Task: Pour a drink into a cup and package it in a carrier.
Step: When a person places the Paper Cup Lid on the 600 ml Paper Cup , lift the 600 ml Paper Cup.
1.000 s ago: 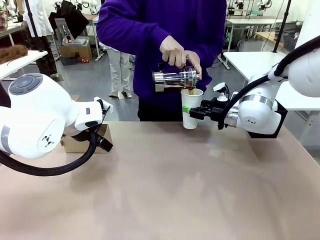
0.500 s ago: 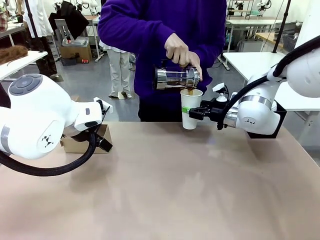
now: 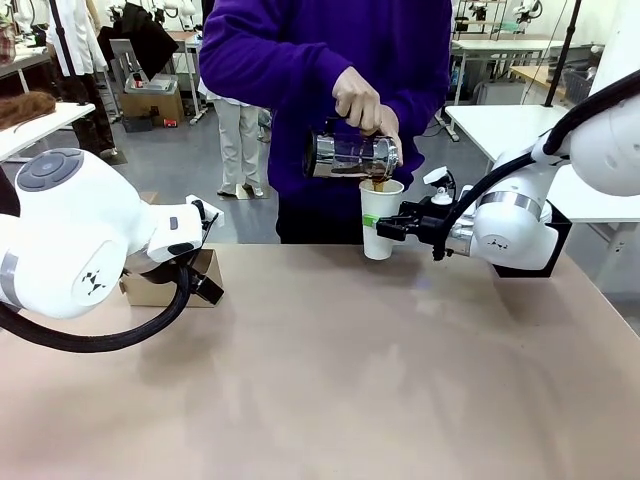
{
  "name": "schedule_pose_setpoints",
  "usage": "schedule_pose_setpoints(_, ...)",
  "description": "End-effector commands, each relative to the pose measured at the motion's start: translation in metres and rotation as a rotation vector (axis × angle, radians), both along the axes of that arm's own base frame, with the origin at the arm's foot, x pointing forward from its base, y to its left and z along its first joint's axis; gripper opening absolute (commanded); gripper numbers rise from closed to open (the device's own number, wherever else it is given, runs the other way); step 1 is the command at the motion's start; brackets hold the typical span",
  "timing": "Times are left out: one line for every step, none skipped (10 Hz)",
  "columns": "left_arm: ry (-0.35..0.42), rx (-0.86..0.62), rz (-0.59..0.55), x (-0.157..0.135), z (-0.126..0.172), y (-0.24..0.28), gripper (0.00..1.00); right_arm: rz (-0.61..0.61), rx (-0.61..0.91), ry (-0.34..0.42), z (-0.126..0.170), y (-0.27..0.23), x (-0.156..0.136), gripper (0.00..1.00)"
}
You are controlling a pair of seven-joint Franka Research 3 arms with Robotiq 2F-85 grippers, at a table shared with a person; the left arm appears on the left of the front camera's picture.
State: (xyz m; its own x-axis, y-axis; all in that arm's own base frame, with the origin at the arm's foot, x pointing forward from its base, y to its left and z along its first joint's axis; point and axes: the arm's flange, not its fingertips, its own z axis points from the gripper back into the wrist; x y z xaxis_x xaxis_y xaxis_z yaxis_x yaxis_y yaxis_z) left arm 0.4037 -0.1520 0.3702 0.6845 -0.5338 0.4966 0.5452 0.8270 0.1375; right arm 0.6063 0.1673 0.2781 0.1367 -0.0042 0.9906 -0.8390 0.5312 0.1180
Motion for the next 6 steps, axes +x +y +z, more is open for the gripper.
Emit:
schedule_pose_setpoints(0.000, -0.003, 0.000, -0.0002, 0.0003, 0.0003, 1.00, -0.018, 0.007, -0.010, 0.0014, 0.0032, 0.0000, 0.80)
schedule_pose_setpoints(0.000, -0.003, 0.000, -0.0002, 0.0003, 0.0003, 1.00, -0.018, 0.007, -0.010, 0.0014, 0.0032, 0.0000, 0.80)
schedule_pose_setpoints(0.000, -0.003, 0.000, -0.0002, 0.0003, 0.0003, 1.00, -0.018, 0.007, -0.010, 0.0014, 0.0032, 0.0000, 0.80)
schedule_pose_setpoints(0.000, -0.003, 0.000, -0.0002, 0.0003, 0.0003, 1.00, -0.018, 0.007, -0.010, 0.0014, 0.0032, 0.0000, 0.80)
schedule_pose_setpoints(0.000, -0.003, 0.000, -0.0002, 0.0003, 0.0003, 1.00, -0.018, 0.007, -0.010, 0.0014, 0.0032, 0.0000, 0.80)
schedule_pose_setpoints(0.000, -0.003, 0.000, -0.0002, 0.0003, 0.0003, 1.00, -0.018, 0.007, -0.010, 0.0014, 0.0032, 0.0000, 0.80)
